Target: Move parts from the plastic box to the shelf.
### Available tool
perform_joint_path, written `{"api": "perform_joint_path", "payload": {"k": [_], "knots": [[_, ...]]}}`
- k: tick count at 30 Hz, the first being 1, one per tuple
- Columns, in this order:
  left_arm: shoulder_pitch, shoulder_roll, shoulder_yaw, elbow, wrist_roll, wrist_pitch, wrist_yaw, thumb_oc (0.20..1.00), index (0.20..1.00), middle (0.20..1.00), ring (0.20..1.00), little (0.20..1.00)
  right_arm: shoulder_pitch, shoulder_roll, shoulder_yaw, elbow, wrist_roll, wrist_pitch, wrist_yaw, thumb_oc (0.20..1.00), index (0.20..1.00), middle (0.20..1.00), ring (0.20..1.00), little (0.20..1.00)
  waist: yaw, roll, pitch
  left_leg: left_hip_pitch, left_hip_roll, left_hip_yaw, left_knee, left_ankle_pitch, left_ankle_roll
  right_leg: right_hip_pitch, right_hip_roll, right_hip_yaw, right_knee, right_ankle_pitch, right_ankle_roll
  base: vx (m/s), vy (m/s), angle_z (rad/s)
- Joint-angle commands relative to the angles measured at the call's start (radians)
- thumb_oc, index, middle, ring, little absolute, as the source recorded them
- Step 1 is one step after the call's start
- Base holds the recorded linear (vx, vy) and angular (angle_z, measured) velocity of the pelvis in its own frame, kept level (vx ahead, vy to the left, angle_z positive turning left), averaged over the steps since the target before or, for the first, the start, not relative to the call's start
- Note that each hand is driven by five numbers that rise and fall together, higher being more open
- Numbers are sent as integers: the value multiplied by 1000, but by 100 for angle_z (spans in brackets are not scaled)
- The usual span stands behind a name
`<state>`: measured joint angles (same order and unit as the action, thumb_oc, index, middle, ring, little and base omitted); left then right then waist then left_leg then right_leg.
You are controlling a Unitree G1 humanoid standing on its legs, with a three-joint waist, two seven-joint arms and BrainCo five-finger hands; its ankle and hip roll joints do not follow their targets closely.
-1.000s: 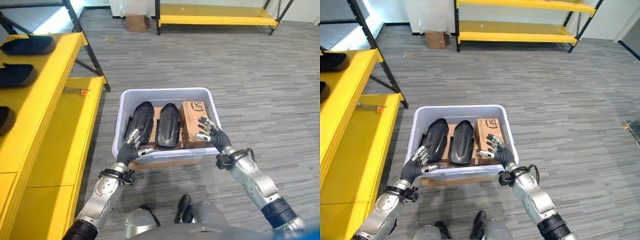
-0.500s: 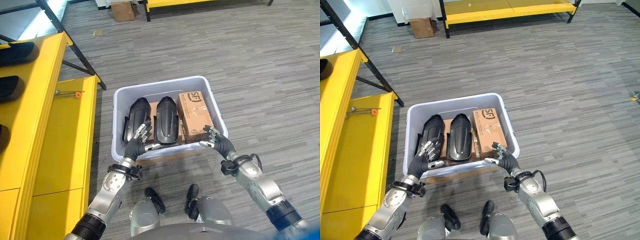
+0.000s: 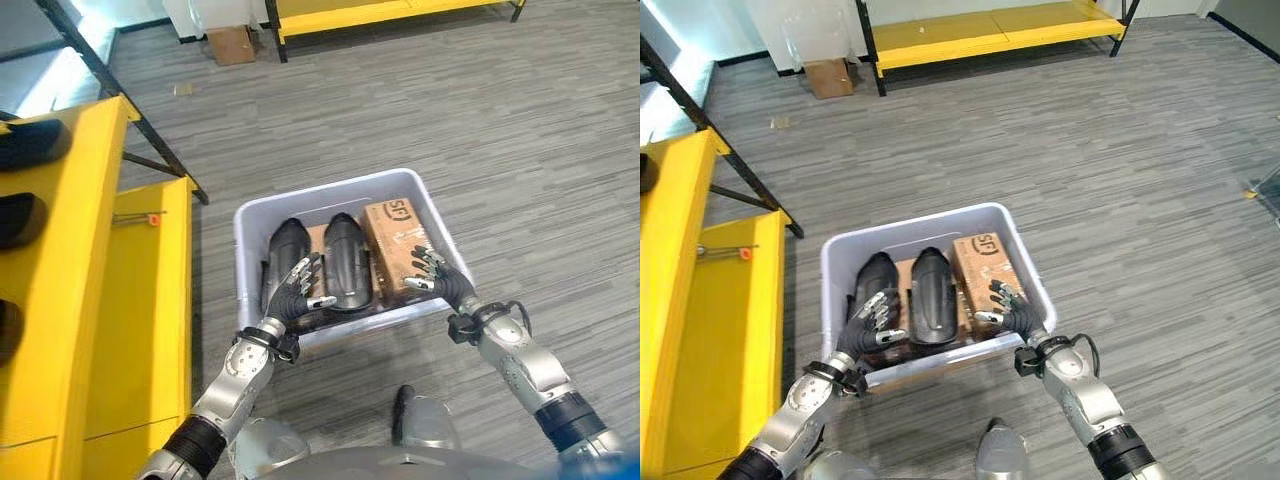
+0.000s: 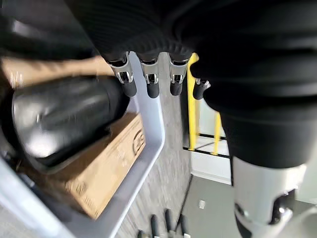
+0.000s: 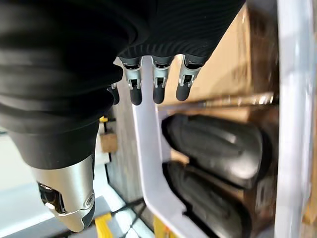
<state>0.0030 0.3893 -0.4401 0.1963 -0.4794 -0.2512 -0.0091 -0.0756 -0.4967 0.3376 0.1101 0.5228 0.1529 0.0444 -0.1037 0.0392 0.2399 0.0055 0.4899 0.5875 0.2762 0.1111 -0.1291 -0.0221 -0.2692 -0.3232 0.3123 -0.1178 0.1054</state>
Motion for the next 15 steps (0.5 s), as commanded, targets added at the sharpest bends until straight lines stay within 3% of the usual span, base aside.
{"api": "perform_joint_path", "payload": {"k": [1, 6, 11, 15], "knots": [[49, 56, 29, -119, 49, -3, -62, 1000, 1000, 1000, 1000, 1000, 14, 66, -7, -55, 42, -70, -33, 1000, 1000, 1000, 1000, 1000, 15, -42, 1, 19, -24, -40, 54, -117, -1, -46, 27, -2, 48, -62, -23, 166, 290, 27], [40, 99, 12, -134, 109, -44, -43, 1000, 1000, 1000, 1000, 1000, 16, 89, -5, -43, -11, -75, -36, 1000, 1000, 1000, 1000, 1000, 18, -51, 20, 35, -109, -44, 13, -190, 36, -58, -18, 16, 22, 2, 41, 74, 134, 24], [21, 125, 7, -151, 69, -54, -38, 1000, 1000, 1000, 1000, 1000, -1, 84, -7, -46, -39, -87, -47, 1000, 1000, 1000, 1000, 1000, 26, -54, 46, 5, -109, -56, 31, -198, 38, -81, -30, 32, 21, 8, 53, 38, 3, -2], [-14, 123, -1, -162, 54, -66, -20, 1000, 1000, 1000, 1000, 1000, -55, 75, -3, -19, -59, -87, -93, 1000, 1000, 1000, 1000, 1000, 37, -58, 73, -46, -74, -78, 79, -199, 21, -116, -22, 48, 49, -8, 42, 16, -71, -11]]}}
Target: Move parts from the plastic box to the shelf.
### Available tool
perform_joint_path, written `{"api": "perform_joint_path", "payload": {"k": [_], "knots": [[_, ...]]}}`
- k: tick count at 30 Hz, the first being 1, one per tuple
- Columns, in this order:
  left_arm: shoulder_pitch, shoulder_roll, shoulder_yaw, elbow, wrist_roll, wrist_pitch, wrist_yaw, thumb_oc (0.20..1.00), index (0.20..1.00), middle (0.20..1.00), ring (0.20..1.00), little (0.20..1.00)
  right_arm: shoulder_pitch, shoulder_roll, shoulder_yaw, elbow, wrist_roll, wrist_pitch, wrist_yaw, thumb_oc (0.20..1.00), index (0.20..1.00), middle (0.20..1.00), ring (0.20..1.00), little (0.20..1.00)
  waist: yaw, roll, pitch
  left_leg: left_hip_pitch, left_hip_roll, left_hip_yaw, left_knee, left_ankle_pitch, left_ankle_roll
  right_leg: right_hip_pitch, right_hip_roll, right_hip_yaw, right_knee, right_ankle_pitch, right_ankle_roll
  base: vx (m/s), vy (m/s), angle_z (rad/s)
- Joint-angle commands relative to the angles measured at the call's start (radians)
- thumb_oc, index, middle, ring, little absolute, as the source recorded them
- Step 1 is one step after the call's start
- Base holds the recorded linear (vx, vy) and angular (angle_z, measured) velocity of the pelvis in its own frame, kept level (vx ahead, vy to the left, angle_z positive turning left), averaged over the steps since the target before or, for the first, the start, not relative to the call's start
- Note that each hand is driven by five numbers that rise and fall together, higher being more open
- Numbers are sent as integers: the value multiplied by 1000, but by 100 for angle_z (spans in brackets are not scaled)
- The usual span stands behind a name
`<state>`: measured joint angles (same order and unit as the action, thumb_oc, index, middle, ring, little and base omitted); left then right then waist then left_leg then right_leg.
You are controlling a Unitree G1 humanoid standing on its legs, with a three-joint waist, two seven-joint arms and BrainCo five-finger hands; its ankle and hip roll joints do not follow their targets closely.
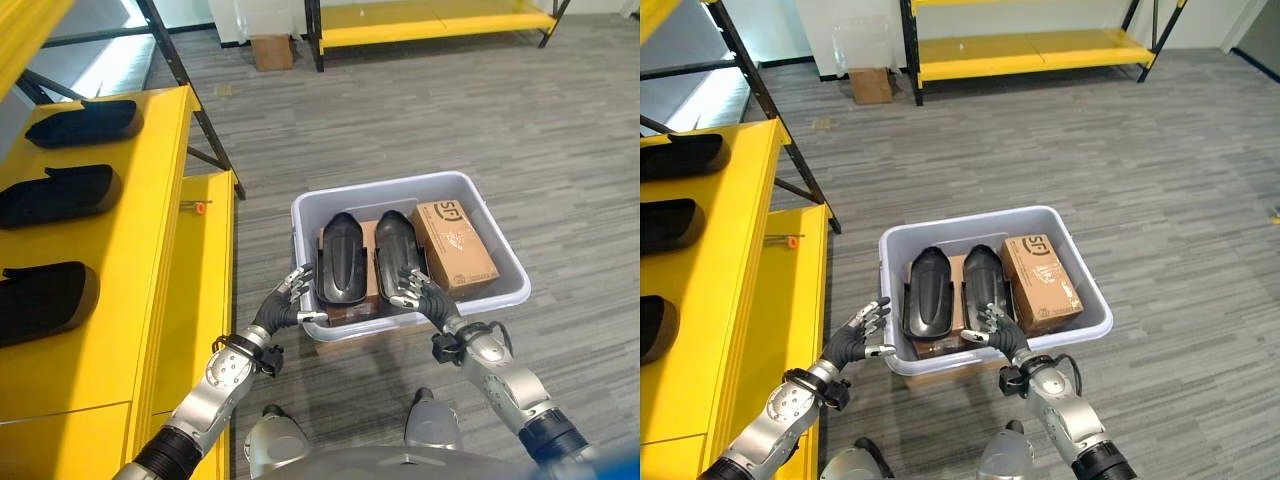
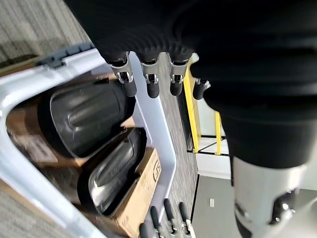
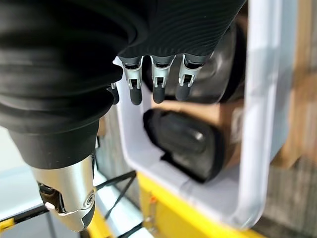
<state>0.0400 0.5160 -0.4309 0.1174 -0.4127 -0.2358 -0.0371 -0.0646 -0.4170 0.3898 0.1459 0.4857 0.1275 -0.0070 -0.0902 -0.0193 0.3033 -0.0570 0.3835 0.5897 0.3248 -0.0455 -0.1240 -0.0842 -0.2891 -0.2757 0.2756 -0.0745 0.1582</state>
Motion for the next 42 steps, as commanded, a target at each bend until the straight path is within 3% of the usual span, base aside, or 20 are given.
{"api": "perform_joint_path", "payload": {"k": [1, 7, 12, 19, 23, 25, 26, 27, 29, 31, 36, 39, 42], "knots": [[-65, -8, -13, -88, -17, -84, 14, 1000, 1000, 1000, 1000, 1000, -85, -6, -55, -44, -23, -60, -59, 1000, 1000, 1000, 1000, 1000, 25, 0, 16, 5, 43, -87, 41, -42, 13, -63, 1, 4, 95, -56, -15, 22, -89, -17], [-158, -48, -37, -112, -17, -41, 77, 1000, 1000, 1000, 1000, 1000, -200, -16, -72, -4, -79, -54, -173, 1000, 1000, 1000, 1000, 1000, 16, -6, 42, -44, 102, -111, 100, -10, -12, -109, 36, 27, 143, -80, -43, 28, -111, -16], [-219, -80, -59, -121, -13, -8, 134, 1000, 1000, 1000, 1000, 1000, -254, -14, -75, -3, -125, -64, -201, 1000, 1000, 1000, 1000, 1000, 2, -4, 52, -68, 131, -120, 127, 23, -29, -134, 66, 39, 158, -94, -62, 5, -86, -17], [-250, -91, -59, -113, 11, 45, 202, 1000, 1000, 1000, 1000, 1000, -247, -15, -72, -37, -107, -67, -130, 1000, 1000, 1000, 1000, 1000, -19, -4, 45, -59, 154, -102, 152, 43, -29, -156, 107, 28, 266, -168, -99, 0, -203, -12], [-215, -99, -26, -94, -32, 79, 250, 1000, 1000, 1000, 1000, 1000, -185, -6, -55, -64, -117, -20, -67, 1000, 1000, 1000, 1000, 1000, -32, -4, 11, -36, 170, -94, 181, 110, -49, -81, 160, 3, 219, -184, -139, 155, -207, 1], [-194, -113, -5, -67, -52, 86, 286, 1000, 1000, 1000, 1000, 1000, -158, -1, -37, -91, -131, 25, -32, 1000, 1000, 1000, 1000, 1000, -41, -4, -6, -83, 143, -123, 240, 155, -55, -32, 202, 29, 121, -147, -151, 178, -72, 3], [-188, -118, 2, -58, -63, 91, 291, 1000, 1000, 1000, 1000, 1000, -159, 6, -19, -91, -136, 42, -30, 1000, 1000, 1000, 1000, 1000, -43, 0, -14, -116, 110, -135, 245, 168, -54, -14, 224, 43, 81, -136, -158, 191, 2, 14], [-171, -124, 7, -43, -72, 84, 256, 1000, 1000, 1000, 1000, 1000, -164, 25, 3, -64, -137, 47, -63, 1000, 1000, 1000, 1000, 1000, -37, 7, -23, -135, 60, -105, 201, 172, -51, 15, 234, 40, 16, -117, -158, 186, 41, 12], [-126, -126, 8, -40, -66, 69, 198, 1000, 1000, 1000, 1000, 1000, -153, 42, 15, -25, -128, 26, -102, 1000, 1000, 1000, 1000, 1000, -14, 18, -26, -151, 9, -79, 112, 202, -55, 53, 235, 21, -51, -92, -149, 151, 79, 8], [-26, -113, 20, -51, -38, 14, 149, 1000, 1000, 1000, 1000, 1000, -98, 38, 10, -13, -146, -25, -90, 1000, 1000, 1000, 1000, 1000, 22, 25, -12, -152, -14, -120, 33, 232, -42, 75, 223, -3, -54, -89, -143, 72, 187, 40], [-25, -67, 29, -2, -52, -68, 146, 1000, 1000, 1000, 1000, 1000, -143, 19, 25, 4, -126, -70, -71, 1000, 1000, 1000, 1000, 1000, 47, 3, 27, -96, -77, -93, -45, 102, 7, 71, 198, -43, -71, -86, -120, -38, 260, 9], [-37, -56, 39, 13, -58, -89, 125, 1000, 1000, 1000, 1000, 1000, -167, 13, 20, 6, -133, -62, -64, 1000, 1000, 1000, 1000, 1000, 57, -3, 31, -83, -105, -84, -66, 63, 22, 66, 193, -56, -52, -98, -111, -9, 256, 19], [-46, -49, 53, 19, -65, -73, 82, 1000, 1000, 1000, 1000, 1000, -164, -6, 1, 7, -124, -46, -65, 1000, 1000, 1000, 1000, 1000, 80, -5, 26, -53, -136, -86, -98, 44, 47, 51, 192, -90, 85, -153, -101, 83, 236, 24]]}}
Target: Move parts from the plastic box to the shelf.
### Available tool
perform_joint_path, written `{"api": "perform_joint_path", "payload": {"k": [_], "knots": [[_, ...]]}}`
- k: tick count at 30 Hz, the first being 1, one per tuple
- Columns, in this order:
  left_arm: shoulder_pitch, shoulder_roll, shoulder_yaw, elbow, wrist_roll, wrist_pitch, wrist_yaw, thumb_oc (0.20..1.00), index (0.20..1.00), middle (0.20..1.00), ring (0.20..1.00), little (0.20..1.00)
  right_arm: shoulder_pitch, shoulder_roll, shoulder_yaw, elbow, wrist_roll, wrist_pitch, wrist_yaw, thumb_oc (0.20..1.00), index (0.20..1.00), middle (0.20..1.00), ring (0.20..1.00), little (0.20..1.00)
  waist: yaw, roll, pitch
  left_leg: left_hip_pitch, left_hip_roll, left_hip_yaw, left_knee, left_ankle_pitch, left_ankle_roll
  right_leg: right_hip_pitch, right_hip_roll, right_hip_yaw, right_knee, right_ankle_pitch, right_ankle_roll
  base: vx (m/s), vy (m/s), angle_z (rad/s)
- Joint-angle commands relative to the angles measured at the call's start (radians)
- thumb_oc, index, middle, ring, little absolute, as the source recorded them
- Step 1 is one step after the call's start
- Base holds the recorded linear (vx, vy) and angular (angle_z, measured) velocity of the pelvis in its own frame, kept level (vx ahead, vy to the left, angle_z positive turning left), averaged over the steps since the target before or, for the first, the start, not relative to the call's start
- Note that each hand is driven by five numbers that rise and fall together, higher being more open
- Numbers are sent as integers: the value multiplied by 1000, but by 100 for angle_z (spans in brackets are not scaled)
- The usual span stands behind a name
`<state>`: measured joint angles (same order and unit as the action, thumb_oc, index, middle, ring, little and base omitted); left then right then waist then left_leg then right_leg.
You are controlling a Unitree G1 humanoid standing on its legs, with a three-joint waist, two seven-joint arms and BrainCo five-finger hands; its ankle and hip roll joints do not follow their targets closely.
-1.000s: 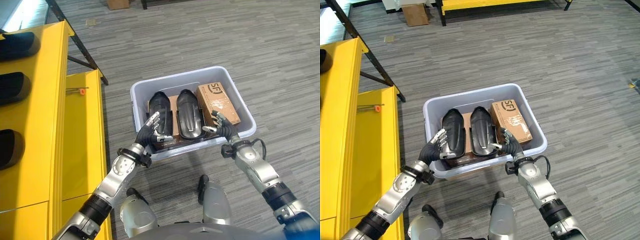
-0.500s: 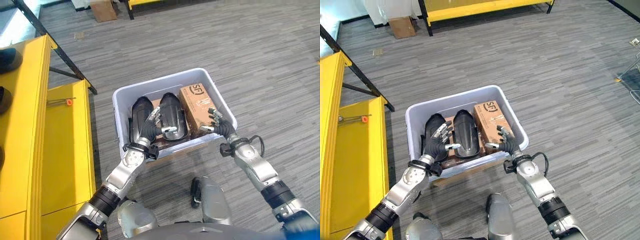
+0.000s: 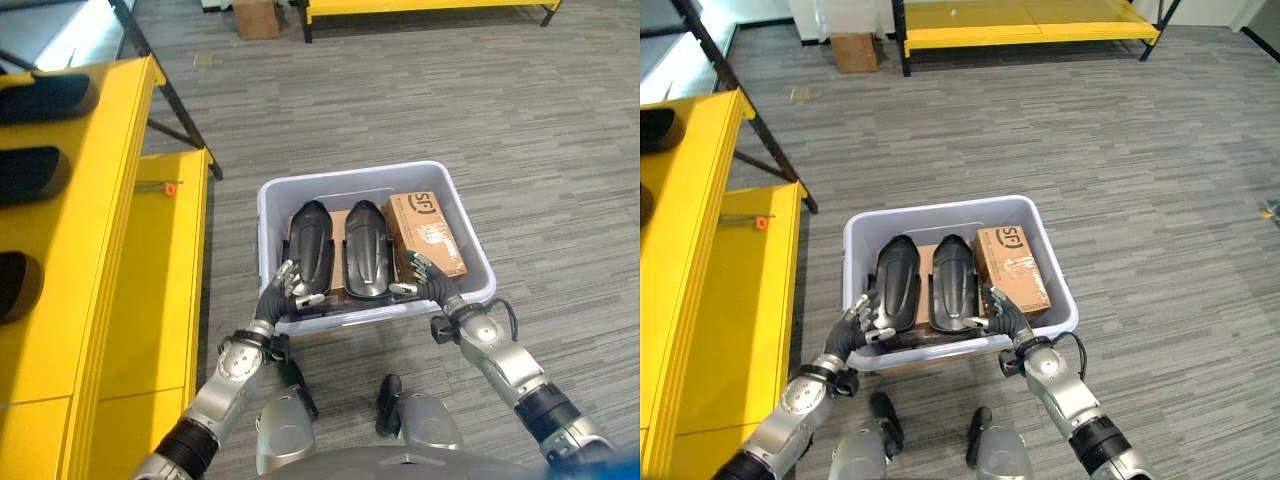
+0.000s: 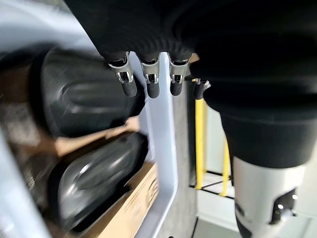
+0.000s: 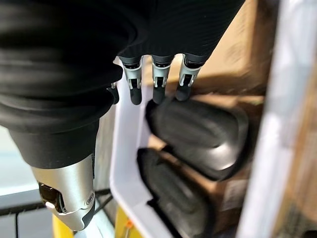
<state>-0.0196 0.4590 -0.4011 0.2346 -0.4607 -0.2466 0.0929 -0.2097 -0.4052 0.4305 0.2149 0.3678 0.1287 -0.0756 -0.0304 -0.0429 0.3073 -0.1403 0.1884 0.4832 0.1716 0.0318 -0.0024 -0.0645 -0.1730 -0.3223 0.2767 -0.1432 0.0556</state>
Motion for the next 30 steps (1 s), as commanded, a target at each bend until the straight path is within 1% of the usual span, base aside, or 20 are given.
{"api": "perform_joint_path", "payload": {"k": [1, 3, 4, 5, 6, 7, 8, 9, 10, 11, 12, 13, 14, 15, 16, 18, 22, 23, 27, 30], "knots": [[14, 6, 26, -99, -15, -59, -55, 1000, 1000, 1000, 1000, 1000, -13, -20, -41, -64, -2, -49, 2, 1000, 1000, 1000, 1000, 1000, 23, 19, 21, 40, 52, 20, 45, -33, -69, 13, 68, -44, 140, -99, 8, 118, 163, 16], [22, 1, 28, -105, 6, -44, -72, 1000, 1000, 1000, 1000, 1000, 9, -14, -46, -62, 2, -58, -1, 1000, 1000, 1000, 1000, 1000, 24, 24, 19, 62, 36, 7, 32, -41, -49, -72, 46, -34, 335, -145, 30, 191, 139, 20], [33, 3, 24, -109, 7, -29, -80, 1000, 1000, 1000, 1000, 1000, 31, 2, -54, -46, -2, -72, 1, 1000, 1000, 1000, 1000, 1000, 18, 25, 20, 78, 22, -13, 36, -57, -34, -126, 14, 0, 387, -133, 51, 238, 41, 34], [37, 5, 24, -112, 6, -27, -84, 1000, 1000, 1000, 1000, 1000, 36, 6, -57, -40, -3, -78, 5, 1000, 1000, 1000, 1000, 1000, 18, 23, 20, 83, 18, -16, 37, -63, -30, -127, 1, 6, 372, -126, 54, 192, -44, 44], [38, 7, 24, -113, 9, -28, -89, 1000, 1000, 1000, 1000, 1000, 39, 11, -59, -36, -7, -83, 2, 1000, 1000, 1000, 1000, 1000, 18, 21, 21, 87, 13, -17, 36, -69, -29, -115, -17, 11, 319, -106, 59, 87, -171, 39], [28, 13, 22, -110, 9, -39, -96, 1000, 1000, 1000, 1000, 1000, 36, 18, -60, -31, -7, -87, -4, 1000, 1000, 1000, 1000, 1000, 20, 14, 25, 88, 10, -14, 41, -84, -28, -88, -50, 16, 208, -56, 76, 36, -180, 51], [21, 14, 22, -108, 11, -43, -97, 1000, 1000, 1000, 1000, 1000, 32, 21, -60, -30, -6, -90, -7, 1000, 1000, 1000, 1000, 1000, 19, 13, 29, 88, 12, -14, 43, -89, -26, -79, -57, 17, 166, -32, 85, -54, -436, 85], [-35, 19, 4, -108, 18, -46, -74, 1000, 1000, 1000, 1000, 1000, 3, 35, -57, -27, -2, -97, -19, 1000, 1000, 1000, 1000, 1000, 12, 9, 55, 76, 29, -10, 57, -114, -23, -103, -111, 60, 43, 91, 135, -103, -440, 92], [-55, 23, -3, -108, 16, -45, -70, 1000, 1000, 1000, 1000, 1000, -10, 40, -53, -24, -1, -102, -30, 1000, 1000, 1000, 1000, 1000, 11, 9, 64, 69, 42, 0, 65, -116, -28, -114, -120, 70, 19, 113, 149, -88, -436, 64], [-63, 25, -6, -107, 13, -47, -69, 1000, 1000, 1000, 1000, 1000, -15, 43, -53, -21, 1, -102, -32, 1000, 1000, 1000, 1000, 1000, 10, 10, 68, 65, 46, -2, 74, -125, -31, -113, -123, 70, 15, 112, 156, -17, -273, 26], [-78, 29, -7, -111, 12, -50, -68, 1000, 1000, 1000, 1000, 1000, -24, 47, -54, -17, 2, -100, -30, 1000, 1000, 1000, 1000, 1000, 11, 7, 77, 56, 63, -1, 88, -127, -33, -125, -136, 75, -2, 132, 161, 57, -279, 15], [-88, 32, -12, -117, 39, -52, -60, 1000, 1000, 1000, 1000, 1000, -36, 50, -56, -14, -5, -80, -33, 1000, 1000, 1000, 1000, 1000, 11, 3, 82, 52, 85, 13, 112, -139, -46, -102, -136, 55, -27, 125, 161, 74, -339, 13], [-97, 24, -22, -118, 58, -52, -39, 1000, 1000, 1000, 1000, 1000, -51, 47, -46, -11, -8, -59, -42, 1000, 1000, 1000, 1000, 1000, 14, 0, 81, 52, 103, 18, 121, -136, -56, -93, -131, 43, -48, 129, 155, 100, -289, 5], [-109, 14, -31, -122, 28, -60, -29, 1000, 1000, 1000, 1000, 1000, -67, 37, -35, -12, -5, -54, -40, 1000, 1000, 1000, 1000, 1000, 17, -1, 81, 51, 117, 22, 120, -127, -71, -84, -121, 30, -69, 130, 147, 62, -176, 4], [-112, 11, -32, -123, 21, -61, -28, 1000, 1000, 1000, 1000, 1000, -70, 35, -33, -12, -10, -54, -39, 1000, 1000, 1000, 1000, 1000, 17, -1, 82, 51, 120, 22, 119, -125, -75, -81, -118, 27, -74, 130, 144, 66, -162, -3], [-146, -17, -54, -124, -2, -57, 9, 1000, 1000, 1000, 1000, 1000, -119, 27, -17, -3, -9, -24, -50, 1000, 1000, 1000, 1000, 1000, 16, -8, 82, 55, 147, 21, 104, -104, -104, -66, -103, 14, -110, 132, 131, 47, -113, -16], [-178, -46, -73, -119, 10, -39, 6, 1000, 1000, 1000, 1000, 1000, -189, 23, -17, 25, 17, 15, -70, 1000, 1000, 1000, 1000, 1000, 18, -10, 86, 66, 179, 23, 85, -82, -130, -58, -106, -4, -128, 134, 120, 42, -85, -38], [-179, -51, -73, -121, 3, -40, -1, 1000, 1000, 1000, 1000, 1000, -203, 16, -25, 24, 32, 36, -77, 1000, 1000, 1000, 1000, 1000, 15, -11, 85, 74, 191, 29, 79, -75, -137, -60, -108, -11, -128, 135, 115, 42, -70, -38], [-180, -66, -77, -138, 21, -31, -3, 1000, 1000, 1000, 1000, 1000, -198, 18, -29, 16, 29, 70, -102, 1000, 1000, 1000, 1000, 1000, 1, -9, 85, 86, 198, 41, 87, -79, -138, -60, -108, -6, -124, 133, 108, 56, -31, -8], [-185, -72, -79, -147, 31, -25, 8, 1000, 1000, 1000, 1000, 1000, -181, 24, -28, 8, 24, 67, -123, 1000, 1000, 1000, 1000, 1000, -11, -9, 82, 92, 197, 52, 92, -85, -134, -62, -105, 2, -121, 133, 106, 53, -15, 1]]}}
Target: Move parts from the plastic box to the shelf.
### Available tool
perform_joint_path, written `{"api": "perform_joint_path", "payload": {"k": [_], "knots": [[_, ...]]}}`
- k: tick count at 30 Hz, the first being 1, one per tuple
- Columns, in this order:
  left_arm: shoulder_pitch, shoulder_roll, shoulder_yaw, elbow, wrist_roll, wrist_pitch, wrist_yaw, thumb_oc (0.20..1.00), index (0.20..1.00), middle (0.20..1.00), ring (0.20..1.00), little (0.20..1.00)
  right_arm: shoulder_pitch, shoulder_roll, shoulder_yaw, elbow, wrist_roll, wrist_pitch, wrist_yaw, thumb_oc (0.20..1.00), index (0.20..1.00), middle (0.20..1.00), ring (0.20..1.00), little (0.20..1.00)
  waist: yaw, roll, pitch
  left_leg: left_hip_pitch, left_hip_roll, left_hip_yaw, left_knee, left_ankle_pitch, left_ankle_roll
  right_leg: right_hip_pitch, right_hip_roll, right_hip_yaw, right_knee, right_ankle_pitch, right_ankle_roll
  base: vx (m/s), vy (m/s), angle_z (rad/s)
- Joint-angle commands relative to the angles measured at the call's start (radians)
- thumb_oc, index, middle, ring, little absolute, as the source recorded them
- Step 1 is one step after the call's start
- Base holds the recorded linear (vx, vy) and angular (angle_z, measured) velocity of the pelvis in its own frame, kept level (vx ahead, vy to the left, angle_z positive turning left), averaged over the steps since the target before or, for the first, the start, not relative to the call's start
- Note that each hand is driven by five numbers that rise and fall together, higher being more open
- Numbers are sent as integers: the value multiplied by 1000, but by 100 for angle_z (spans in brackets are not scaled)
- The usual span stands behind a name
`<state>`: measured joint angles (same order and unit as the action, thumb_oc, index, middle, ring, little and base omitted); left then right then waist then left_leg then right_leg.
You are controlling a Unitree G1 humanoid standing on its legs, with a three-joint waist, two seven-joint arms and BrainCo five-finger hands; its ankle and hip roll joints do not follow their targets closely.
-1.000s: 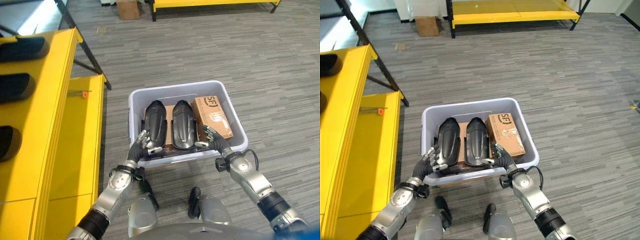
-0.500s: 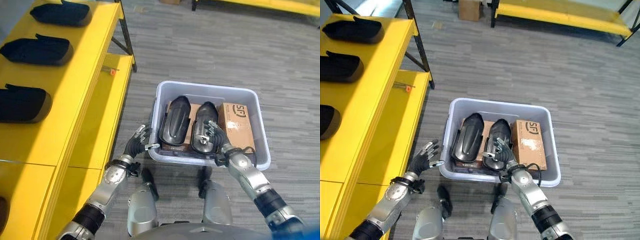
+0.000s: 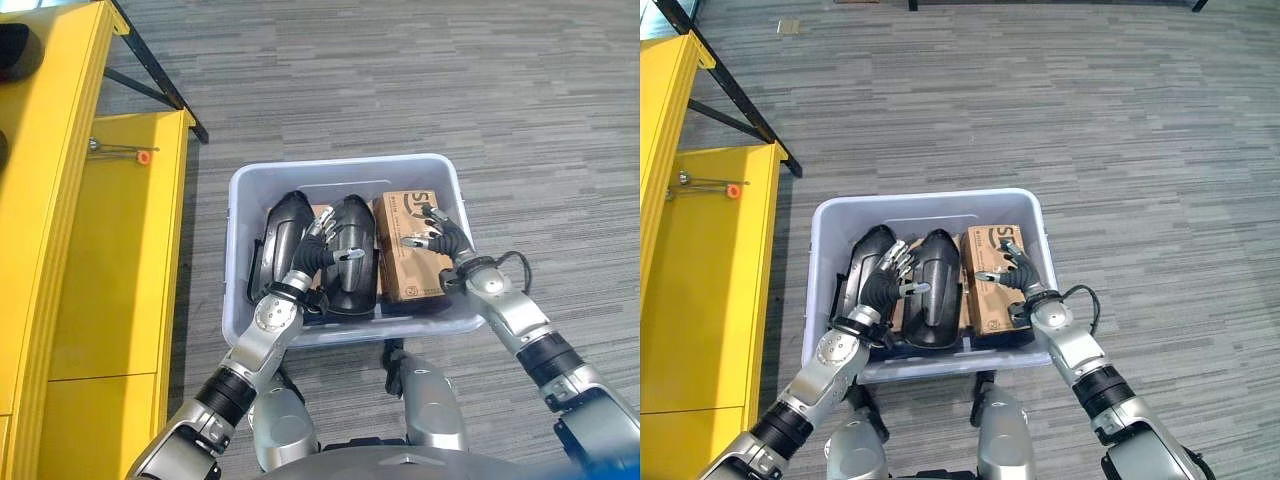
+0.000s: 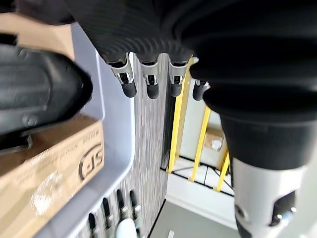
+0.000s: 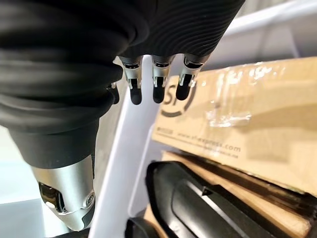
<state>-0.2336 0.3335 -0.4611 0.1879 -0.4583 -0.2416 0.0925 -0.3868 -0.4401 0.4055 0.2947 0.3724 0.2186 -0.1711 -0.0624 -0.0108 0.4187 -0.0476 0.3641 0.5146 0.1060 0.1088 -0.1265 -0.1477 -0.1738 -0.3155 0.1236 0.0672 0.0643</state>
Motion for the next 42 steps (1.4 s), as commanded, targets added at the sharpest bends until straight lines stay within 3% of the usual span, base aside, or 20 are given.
{"api": "perform_joint_path", "payload": {"k": [1, 5, 7, 14, 18, 20, 27, 33, 42], "knots": [[25, 52, -21, -101, 34, -31, 13, 1000, 1000, 1000, 1000, 1000, 4, 62, -4, -74, 10, -33, -36, 1000, 1000, 1000, 1000, 1000, 15, -41, -30, 0, 20, 25, 161, -165, -8, 19, -104, 0, 34, -78, 98, 41, -19, 3], [4, 51, -32, -114, 48, -21, 43, 1000, 1000, 1000, 1000, 1000, 40, 65, -13, -114, -22, -47, -70, 1000, 1000, 1000, 1000, 1000, -10, -39, -28, -3, 16, 37, 184, -182, 0, 2, -103, 24, 52, -81, 101, 43, -17, -6], [-21, 39, -31, -115, 55, -8, 96, 1000, 1000, 1000, 1000, 1000, 55, 64, -18, -131, -8, -24, -65, 1000, 1000, 1000, 1000, 1000, -29, -33, -16, -18, 14, 36, 200, -191, 3, -24, -103, 54, 66, -81, 104, 17, 3, -12], [-55, 46, 22, -133, 44, -34, 202, 1000, 1000, 1000, 1000, 1000, 54, 80, -39, -147, 36, -80, -96, 1000, 1000, 1000, 1000, 1000, -46, -12, 36, -78, 1, 32, 232, -210, 5, -100, -119, 83, 87, -74, 115, -56, 14, -13], [-54, 57, 53, -141, 6, 17, 210, 1000, 1000, 1000, 1000, 1000, 51, 92, -62, -178, 112, -82, -121, 1000, 1000, 1000, 1000, 1000, -43, -2, 78, -142, -7, 21, 265, -224, 5, -169, -134, 90, 119, -79, 119, -122, 0, 6], [-51, 43, 51, -124, -69, 30, 227, 1000, 1000, 1000, 1000, 1000, 47, 101, -65, -189, 167, -132, -81, 1000, 1000, 1000, 1000, 1000, -43, 7, 101, -195, -11, 11, 281, -225, 1, -218, -137, 91, 137, -81, 115, -123, 7, 6], [-18, -3, 78, -70, -149, 40, 334, 1000, 1000, 1000, 1000, 1000, 54, 103, -47, -269, 143, -169, -26, 1000, 1000, 1000, 1000, 1000, -35, 22, 101, -302, -28, -3, 296, -227, 1, -333, -140, 84, 180, -90, 112, -49, -3, 4], [18, 13, 98, -53, -93, 54, 293, 1000, 1000, 1000, 1000, 1000, 72, 88, -31, -331, 110, -164, -47, 1000, 1000, 1000, 1000, 1000, -26, 30, 101, -343, -40, -5, 304, -234, 4, -374, -144, 74, 192, -92, 113, -6, -14, 7], [15, 40, 81, -54, -23, 24, 235, 1000, 1000, 1000, 1000, 1000, 68, 73, -22, -274, 110, -197, -98, 1000, 1000, 1000, 1000, 1000, -16, 37, 101, -392, -35, -4, 310, -233, 0, -425, -148, 51, 212, -97, 108, 5, -7, 6]]}}
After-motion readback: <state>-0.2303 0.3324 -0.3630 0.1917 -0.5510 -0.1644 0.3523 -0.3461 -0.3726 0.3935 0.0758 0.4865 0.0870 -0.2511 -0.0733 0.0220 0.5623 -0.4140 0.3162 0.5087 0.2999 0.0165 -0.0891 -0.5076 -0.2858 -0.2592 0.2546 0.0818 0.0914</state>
